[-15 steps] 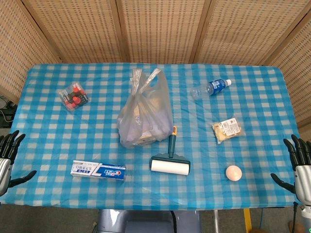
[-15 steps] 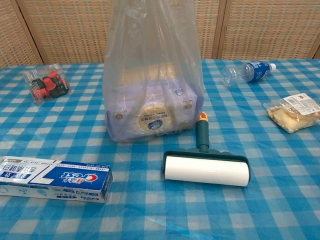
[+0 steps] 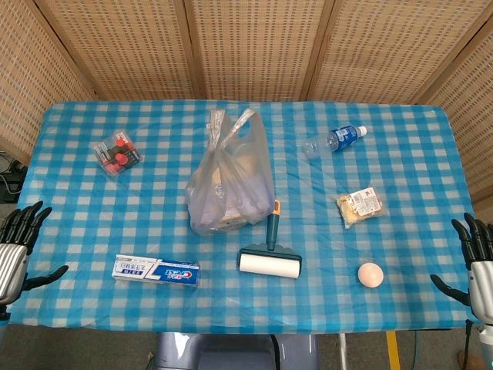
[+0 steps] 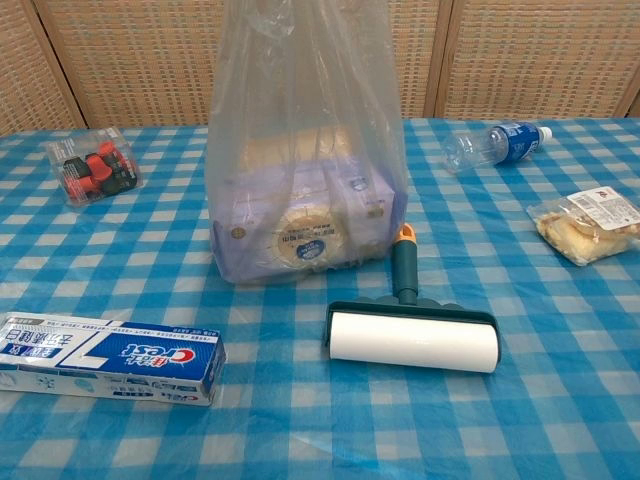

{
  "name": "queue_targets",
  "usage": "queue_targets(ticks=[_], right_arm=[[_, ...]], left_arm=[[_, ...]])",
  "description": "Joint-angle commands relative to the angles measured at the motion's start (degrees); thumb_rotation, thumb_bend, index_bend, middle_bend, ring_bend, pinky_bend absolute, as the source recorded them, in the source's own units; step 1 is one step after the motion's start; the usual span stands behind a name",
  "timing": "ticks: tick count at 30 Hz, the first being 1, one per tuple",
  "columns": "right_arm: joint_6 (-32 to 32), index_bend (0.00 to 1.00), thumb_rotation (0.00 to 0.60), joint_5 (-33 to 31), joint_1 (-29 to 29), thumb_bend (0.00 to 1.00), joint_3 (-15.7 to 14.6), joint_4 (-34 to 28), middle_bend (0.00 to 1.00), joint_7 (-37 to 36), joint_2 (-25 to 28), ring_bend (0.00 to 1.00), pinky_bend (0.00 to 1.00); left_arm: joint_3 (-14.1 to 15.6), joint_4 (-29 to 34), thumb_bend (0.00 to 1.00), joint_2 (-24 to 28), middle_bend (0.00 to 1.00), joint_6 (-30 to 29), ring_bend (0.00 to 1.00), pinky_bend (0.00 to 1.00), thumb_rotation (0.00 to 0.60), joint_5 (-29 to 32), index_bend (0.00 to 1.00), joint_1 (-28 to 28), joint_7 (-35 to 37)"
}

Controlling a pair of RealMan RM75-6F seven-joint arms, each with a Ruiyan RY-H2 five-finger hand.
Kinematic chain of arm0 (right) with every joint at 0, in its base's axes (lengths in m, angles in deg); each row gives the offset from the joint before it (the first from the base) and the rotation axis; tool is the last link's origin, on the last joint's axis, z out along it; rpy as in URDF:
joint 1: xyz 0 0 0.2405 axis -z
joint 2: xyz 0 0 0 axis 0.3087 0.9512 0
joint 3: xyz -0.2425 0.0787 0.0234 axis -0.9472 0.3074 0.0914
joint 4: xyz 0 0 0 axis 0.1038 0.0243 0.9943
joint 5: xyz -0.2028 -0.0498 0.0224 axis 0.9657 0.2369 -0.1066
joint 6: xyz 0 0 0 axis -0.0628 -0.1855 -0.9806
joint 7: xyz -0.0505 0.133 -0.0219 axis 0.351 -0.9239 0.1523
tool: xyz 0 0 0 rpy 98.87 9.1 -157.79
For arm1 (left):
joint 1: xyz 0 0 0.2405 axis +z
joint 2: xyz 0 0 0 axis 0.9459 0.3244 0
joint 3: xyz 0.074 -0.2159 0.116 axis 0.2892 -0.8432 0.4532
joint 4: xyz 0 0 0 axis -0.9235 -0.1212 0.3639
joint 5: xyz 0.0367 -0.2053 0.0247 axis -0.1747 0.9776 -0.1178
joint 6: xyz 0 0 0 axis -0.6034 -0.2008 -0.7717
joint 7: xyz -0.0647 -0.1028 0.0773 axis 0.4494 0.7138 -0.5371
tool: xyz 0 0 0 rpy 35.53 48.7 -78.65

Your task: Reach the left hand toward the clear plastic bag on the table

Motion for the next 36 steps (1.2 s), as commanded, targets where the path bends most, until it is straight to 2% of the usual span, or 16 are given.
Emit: queue_targets(ticks=[1,3,4,7,10,14,18,20,28,32,36], right_arm=[[0.6,0.04,0.6,-0.7,-0.3,0.0,0.3,-0.1,0.0,0.3,0.0,0.0,0.0],[0.9,0.04,0.6,-1.4,-0.4,0.0,0.6,-0.1,0.0,0.5,-0.1,0.0,0.0],[1.4,0.04,0.6,-2.2,-0.5,0.0,0.9,-0.1,0.0,0.8,-0.1,0.0,0.0],[2.3,0.04,0.6,-3.7,-0.8,0.0,1.4,0.2,0.0,1.1,-0.3,0.0,0.0],[3.1,0.04,0.6,-5.3,-1.0,0.0,1.9,0.5,0.0,1.3,-0.4,0.0,0.0],[3.8,0.04,0.6,-7.2,-1.1,0.0,2.6,1.0,0.0,1.2,-0.5,0.0,0.0],[4.3,0.04,0.6,-8.7,-1.2,0.0,3.3,1.3,0.0,1.1,-0.5,0.0,0.0],[4.7,0.04,0.6,-9.5,-1.4,0.0,3.6,1.6,0.0,1.0,-0.5,0.0,0.0],[6.1,0.04,0.6,-11.1,-1.8,0.0,4.0,2.4,0.0,1.5,-0.9,0.0,0.0],[6.4,0.04,0.6,-11.5,-1.9,0.0,4.2,2.5,0.0,1.5,-1.0,0.0,0.0],[6.4,0.04,0.6,-11.9,-1.8,0.0,4.4,2.5,0.0,0.8,-0.7,0.0,0.0]], left_arm=[[-3.5,1.0,0.0,-0.4,0.0,5.2,0.0,0.0,0.6,-0.9,0.0,-6.0,4.2],[-5.2,2.3,0.0,-0.1,0.0,7.9,0.0,0.0,0.6,-1.3,0.0,-9.2,7.5],[-7.0,3.8,0.0,0.3,0.0,10.8,0.0,0.0,0.6,-0.8,0.0,-12.4,11.5],[-9.8,6.3,0.0,0.7,0.0,15.3,0.0,0.0,0.6,0.4,0.01,-17.2,19.3],[-13.0,8.7,0.0,1.0,0.0,21.2,0.0,0.0,0.6,3.5,0.04,-22.4,28.7],[-16.9,10.5,0.0,1.0,0.0,29.0,0.0,0.0,0.6,9.4,0.05,-28.7,35.6],[-19.7,9.9,0.0,-0.2,0.0,34.2,0.0,0.0,0.6,15.3,0.02,-33.7,34.9],[-21.4,9.4,0.0,-1.7,0.0,37.7,0.0,0.0,0.6,20.5,0.02,-36.9,34.6],[-25.1,7.1,0.0,-6.0,0.0,45.3,0.01,0.0,0.6,33.8,0.03,-44.5,36.3],[-26.4,6.4,0.0,-7.5,0.03,47.4,0.07,0.0,0.6,38.2,0.03,-46.7,37.5],[-28.0,5.4,0.0,-7.9,0.06,51.0,0.09,0.02,0.6,40.0,0.04,-48.5,39.4]])
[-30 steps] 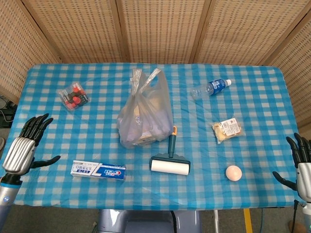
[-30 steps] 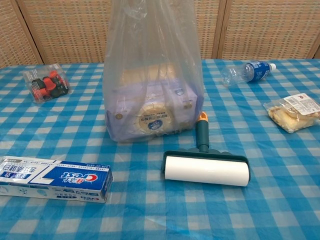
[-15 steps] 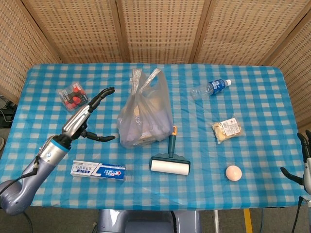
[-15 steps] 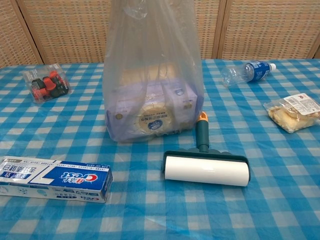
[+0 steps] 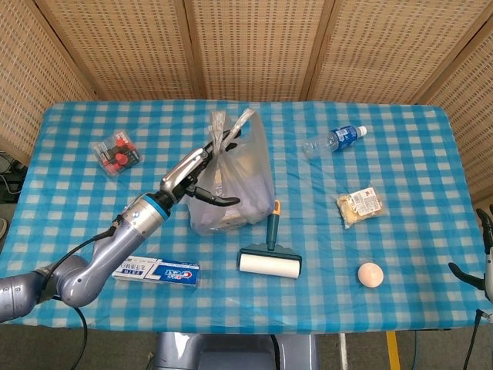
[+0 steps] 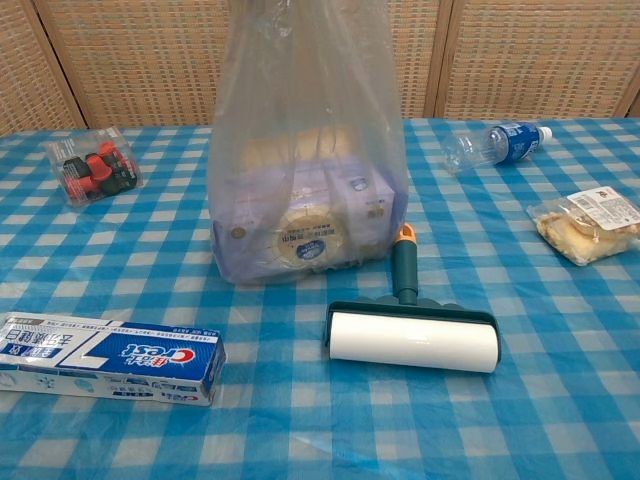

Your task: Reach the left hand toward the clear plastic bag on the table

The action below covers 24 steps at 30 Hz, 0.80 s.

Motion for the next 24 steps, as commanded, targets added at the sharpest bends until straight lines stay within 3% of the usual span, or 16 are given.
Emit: queue_targets(ticks=[1,15,20,24], right_arm=[[-0.1,0.04,0.6,-0.3,0.1,0.0,0.2,0.1,0.0,-0.5,0.2,0.0,0.0],[0.4,0.04,0.6,-1.1,0.1,0.0,0.5,0.3,0.0,-0.9,0.4,0.0,0.0],[0.8,0.04,0.6,-1.8,0.0,0.0,0.8,0.5,0.0,-1.1,0.4,0.0,0.0],[1.2,0.04,0.6,-2.2,-0.1,0.0,1.0,0.7,0.0,-1.2,0.4,0.0,0.0]], left_arm=[[-2.1,-1.4,0.0,-0.8,0.06,3.7,0.09,0.03,0.6,1.5,0.05,-2.0,2.6],[-9.1,-6.8,0.0,-7.1,0.08,13.1,0.1,0.05,0.6,2.4,0.03,-7.8,11.6],[-11.3,-9.5,0.0,-10.8,0.28,15.4,0.23,0.08,0.6,4.2,0.06,-9.7,15.4],[-12.1,-12.0,0.0,-13.4,0.46,16.4,0.4,0.22,0.6,5.6,0.24,-11.4,16.6]])
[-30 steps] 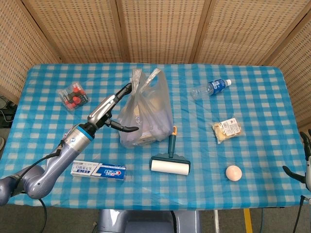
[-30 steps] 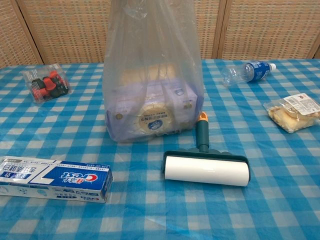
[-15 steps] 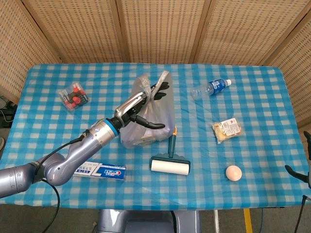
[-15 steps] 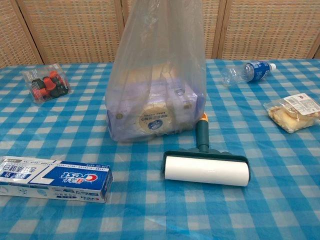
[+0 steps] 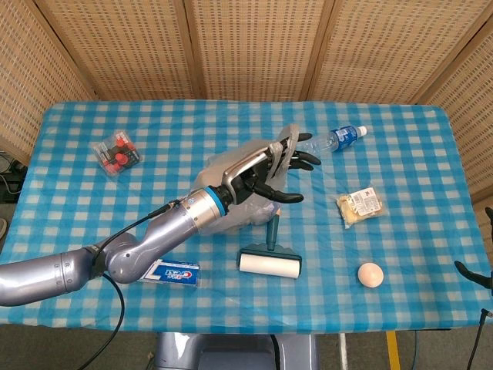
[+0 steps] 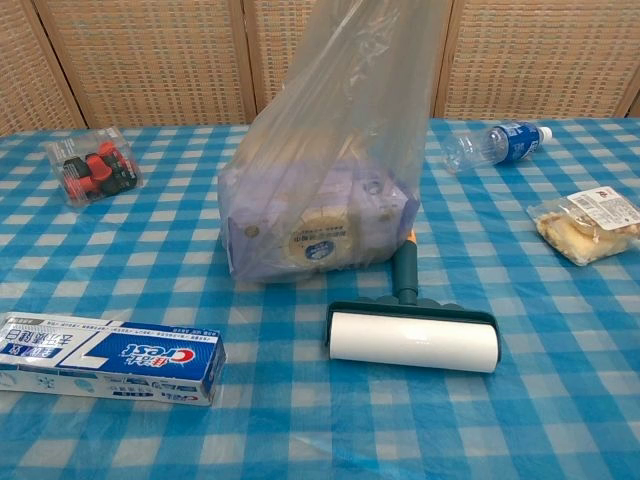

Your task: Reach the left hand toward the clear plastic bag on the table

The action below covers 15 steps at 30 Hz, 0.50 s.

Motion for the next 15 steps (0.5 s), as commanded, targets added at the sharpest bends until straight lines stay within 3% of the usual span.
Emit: queue_targets(ticks=[1,5,9,11,13,15], right_arm=[[0.2,0.04,0.6,-0.3,0.0,0.0,0.1,0.1,0.0,-0.1,0.0,0.0,0.0],[0.5,0.04,0.6,-0.6,-0.1,0.0,0.3,0.3,0.0,-0.4,0.1,0.0,0.0],[0.8,0.04,0.6,-0.8,-0.2,0.0,0.3,0.4,0.0,-0.4,0.1,0.0,0.0],[1.0,0.04,0.6,-0.7,-0.3,0.0,0.2,0.4,0.0,-0.3,0.0,0.0,0.0],[1.0,0.04,0.6,-0.7,-0.3,0.0,0.2,0.4,0.0,-0.2,0.0,0.0,0.0],[1.0,0.04,0.6,-0.6,-0.3,0.0,0.2,0.3,0.0,-0.2,0.0,0.0,0.0]], left_arm=[[-0.7,-1.6,0.0,-2.0,0.5,0.8,0.45,0.28,0.6,1.4,0.3,-1.5,0.9],[0.5,-2.9,0.0,-2.6,0.67,0.8,0.64,0.58,0.6,5.0,0.54,-3.3,0.3],[2.6,-3.1,0.0,-0.8,0.78,2.2,0.75,0.82,0.6,10.0,0.73,-5.6,-1.1],[3.2,-3.1,0.0,0.3,0.85,3.1,0.82,0.95,0.6,12.1,0.87,-6.2,-1.4],[3.8,-3.1,0.0,1.4,0.92,3.7,0.88,1.0,0.6,13.9,0.97,-6.5,-1.7],[4.5,-3.1,0.0,2.7,0.98,3.3,0.94,1.0,0.6,15.9,1.0,-6.7,-1.9]])
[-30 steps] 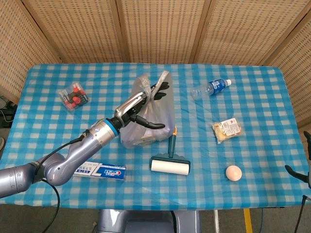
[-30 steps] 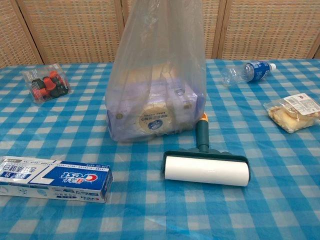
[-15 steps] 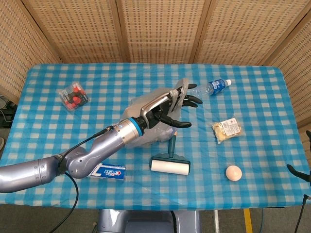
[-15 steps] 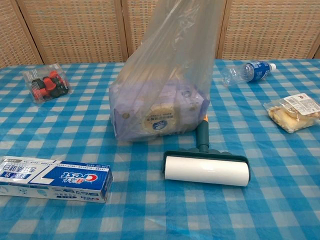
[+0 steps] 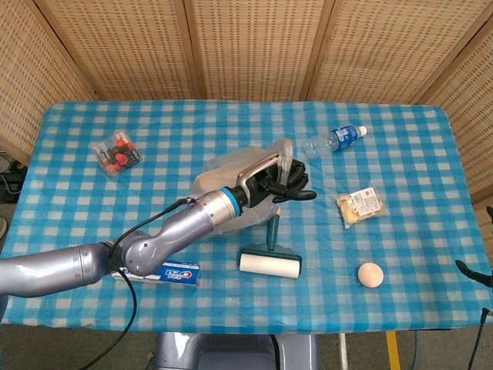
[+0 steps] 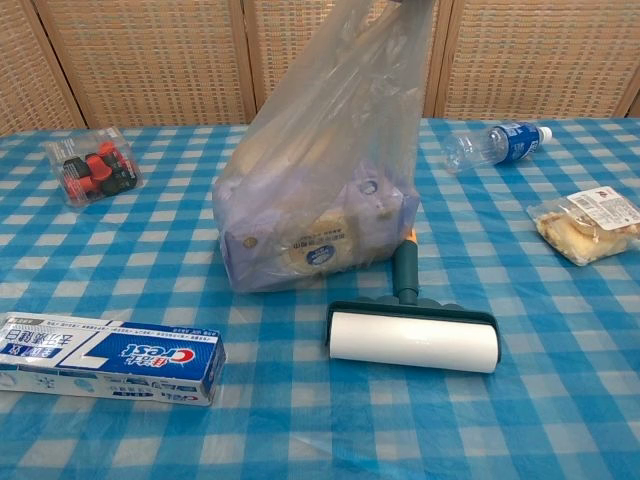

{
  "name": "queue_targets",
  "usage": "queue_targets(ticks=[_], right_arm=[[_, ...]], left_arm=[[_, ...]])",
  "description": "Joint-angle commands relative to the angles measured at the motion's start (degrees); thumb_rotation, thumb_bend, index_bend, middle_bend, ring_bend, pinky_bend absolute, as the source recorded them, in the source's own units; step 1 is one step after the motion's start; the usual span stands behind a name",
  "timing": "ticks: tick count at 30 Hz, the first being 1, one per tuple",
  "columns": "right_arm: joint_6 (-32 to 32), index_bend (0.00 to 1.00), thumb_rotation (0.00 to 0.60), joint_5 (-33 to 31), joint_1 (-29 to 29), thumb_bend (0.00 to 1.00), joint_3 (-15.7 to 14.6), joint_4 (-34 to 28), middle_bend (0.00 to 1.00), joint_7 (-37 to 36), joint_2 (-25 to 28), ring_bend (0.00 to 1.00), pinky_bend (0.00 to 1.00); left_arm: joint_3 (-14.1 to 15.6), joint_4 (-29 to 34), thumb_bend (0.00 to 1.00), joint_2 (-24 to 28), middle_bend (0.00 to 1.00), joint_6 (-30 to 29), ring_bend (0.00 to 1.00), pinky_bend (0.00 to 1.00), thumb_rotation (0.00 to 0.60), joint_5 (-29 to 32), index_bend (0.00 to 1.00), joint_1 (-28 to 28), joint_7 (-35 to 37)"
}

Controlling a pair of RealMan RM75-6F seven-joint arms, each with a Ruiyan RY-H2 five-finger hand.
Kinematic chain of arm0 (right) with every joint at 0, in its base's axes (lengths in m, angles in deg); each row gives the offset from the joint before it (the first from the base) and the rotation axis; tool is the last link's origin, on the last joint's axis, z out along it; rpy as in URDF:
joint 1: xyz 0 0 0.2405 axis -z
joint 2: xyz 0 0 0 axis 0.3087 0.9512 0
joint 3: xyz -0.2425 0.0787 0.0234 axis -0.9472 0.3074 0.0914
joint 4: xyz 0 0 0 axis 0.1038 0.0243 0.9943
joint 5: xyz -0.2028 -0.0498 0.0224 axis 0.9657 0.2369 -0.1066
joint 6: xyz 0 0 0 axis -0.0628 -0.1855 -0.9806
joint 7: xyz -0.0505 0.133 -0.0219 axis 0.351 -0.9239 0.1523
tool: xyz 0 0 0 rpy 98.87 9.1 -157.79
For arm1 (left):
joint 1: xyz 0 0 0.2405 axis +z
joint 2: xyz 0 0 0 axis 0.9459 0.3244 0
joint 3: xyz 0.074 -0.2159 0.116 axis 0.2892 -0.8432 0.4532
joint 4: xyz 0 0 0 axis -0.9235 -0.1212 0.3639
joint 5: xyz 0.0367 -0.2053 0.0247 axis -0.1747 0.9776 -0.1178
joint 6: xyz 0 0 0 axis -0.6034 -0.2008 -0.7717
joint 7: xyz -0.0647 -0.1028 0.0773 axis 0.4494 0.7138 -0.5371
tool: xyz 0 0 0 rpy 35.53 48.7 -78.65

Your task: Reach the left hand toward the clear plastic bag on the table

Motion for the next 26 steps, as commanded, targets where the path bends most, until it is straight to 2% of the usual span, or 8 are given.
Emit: queue_targets(ticks=[1,3,8,10,14,16,20,26], right_arm=[[0.0,0.04,0.6,0.1,0.0,0.0,0.0,0.0,0.0,0.1,0.0,0.0,0.0],[-0.1,0.04,0.6,0.1,0.0,0.0,-0.1,-0.1,0.0,0.1,-0.1,0.0,0.0],[-0.1,0.04,0.6,0.5,0.0,0.0,-0.3,-0.3,0.0,0.4,-0.1,0.0,0.0],[-0.1,0.04,0.6,0.7,-0.1,0.0,-0.4,-0.4,0.0,0.6,-0.2,0.0,0.0],[-0.3,0.04,0.6,1.1,-0.1,0.0,-0.6,-0.6,0.0,1.0,-0.3,0.0,0.0],[-0.4,0.04,0.6,1.2,-0.1,0.0,-0.6,-0.7,0.0,1.1,-0.3,0.0,0.0],[-0.6,0.04,0.6,1.5,0.0,0.0,-0.8,-0.9,0.0,1.2,-0.3,0.0,0.0],[-1.0,0.04,0.6,2.0,0.1,0.0,-0.9,-1.2,0.0,1.2,-0.2,0.0,0.0]], left_arm=[[1.8,0.0,0.0,2.6,0.99,-0.3,0.96,1.0,0.6,3.2,1.0,-0.9,-1.1],[3.3,0.7,0.08,4.6,1.0,-1.5,0.98,1.0,0.6,5.4,1.0,-1.5,-2.4],[4.9,3.9,0.62,10.4,1.0,-4.5,0.99,1.0,0.6,10.6,1.0,-1.7,-4.5],[4.2,5.2,0.75,12.6,1.0,-6.2,0.99,1.0,0.6,11.8,1.0,-0.8,-4.7],[0.3,8.8,0.96,16.9,1.0,-9.2,0.99,1.0,0.6,12.7,1.0,2.4,-3.4],[-3.1,10.7,1.0,18.6,1.0,-11.2,0.99,1.0,0.6,11.7,1.0,5.1,-1.9],[-7.9,13.5,1.0,20.4,1.0,-15.3,0.99,1.0,0.6,9.8,1.0,9.0,0.0],[-11.9,17.1,1.0,23.5,1.0,-17.6,0.99,1.0,0.6,8.3,1.0,12.7,0.5]])
